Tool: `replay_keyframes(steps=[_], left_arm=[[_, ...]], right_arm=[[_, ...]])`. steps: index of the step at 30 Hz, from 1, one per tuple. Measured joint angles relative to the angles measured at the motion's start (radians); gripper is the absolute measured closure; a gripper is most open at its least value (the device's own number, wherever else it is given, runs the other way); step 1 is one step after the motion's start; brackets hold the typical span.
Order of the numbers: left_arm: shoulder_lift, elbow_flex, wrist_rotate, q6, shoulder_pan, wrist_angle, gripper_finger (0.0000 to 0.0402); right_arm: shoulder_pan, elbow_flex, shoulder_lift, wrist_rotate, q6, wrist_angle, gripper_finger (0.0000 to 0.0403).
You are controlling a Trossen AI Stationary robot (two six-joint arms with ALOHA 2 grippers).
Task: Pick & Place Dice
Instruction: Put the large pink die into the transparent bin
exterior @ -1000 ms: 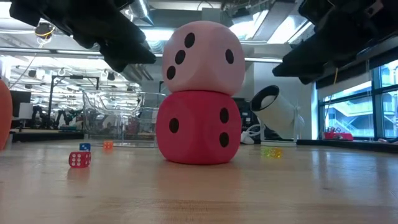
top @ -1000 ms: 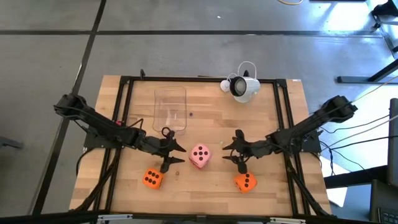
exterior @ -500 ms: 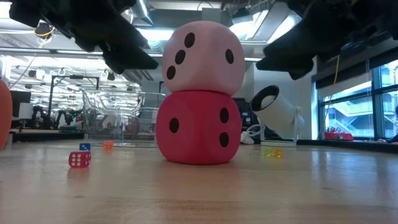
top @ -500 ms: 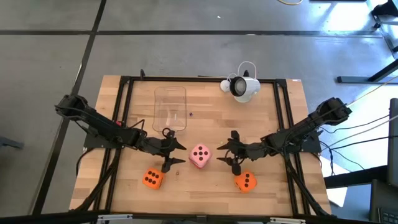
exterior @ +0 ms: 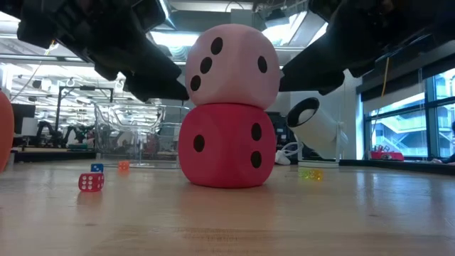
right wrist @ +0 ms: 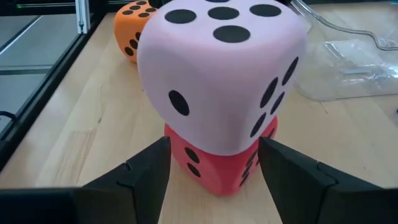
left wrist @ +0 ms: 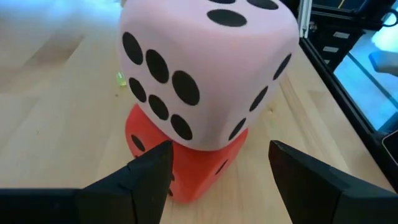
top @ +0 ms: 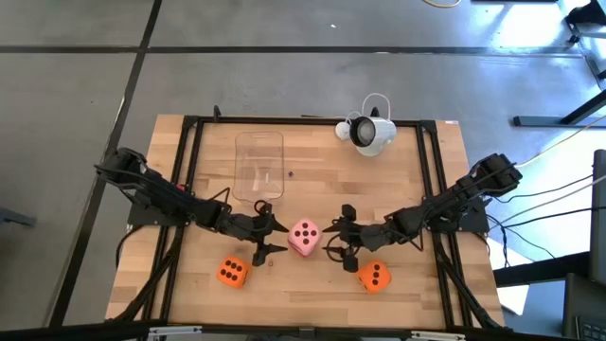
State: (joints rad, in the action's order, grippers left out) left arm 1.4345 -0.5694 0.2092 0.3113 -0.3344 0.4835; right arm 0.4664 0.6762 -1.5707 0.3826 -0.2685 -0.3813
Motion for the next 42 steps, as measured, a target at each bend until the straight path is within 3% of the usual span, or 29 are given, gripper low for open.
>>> replay_keyframes(steps=[20, 32, 42], left_arm=[[0.000, 0.000, 0.050, -0.028, 0.003, 0.024, 0.0146], [0.003, 0.000, 0.059, -0.088, 0.003, 0.097, 0.0147], [0.136, 0.000, 0.053, -0.087, 0.033, 0.256, 0.0148]], right_arm=[[-0.002, 0.000, 0.000, 0.053, -0.010, -0.002, 0.0160], [-0.005, -0.001, 0.000, 0.055, -0.007, -0.088, 0.0160], [-0.018, -0.001, -0.042, 0.040, -0.009, -0.126, 0.0160]])
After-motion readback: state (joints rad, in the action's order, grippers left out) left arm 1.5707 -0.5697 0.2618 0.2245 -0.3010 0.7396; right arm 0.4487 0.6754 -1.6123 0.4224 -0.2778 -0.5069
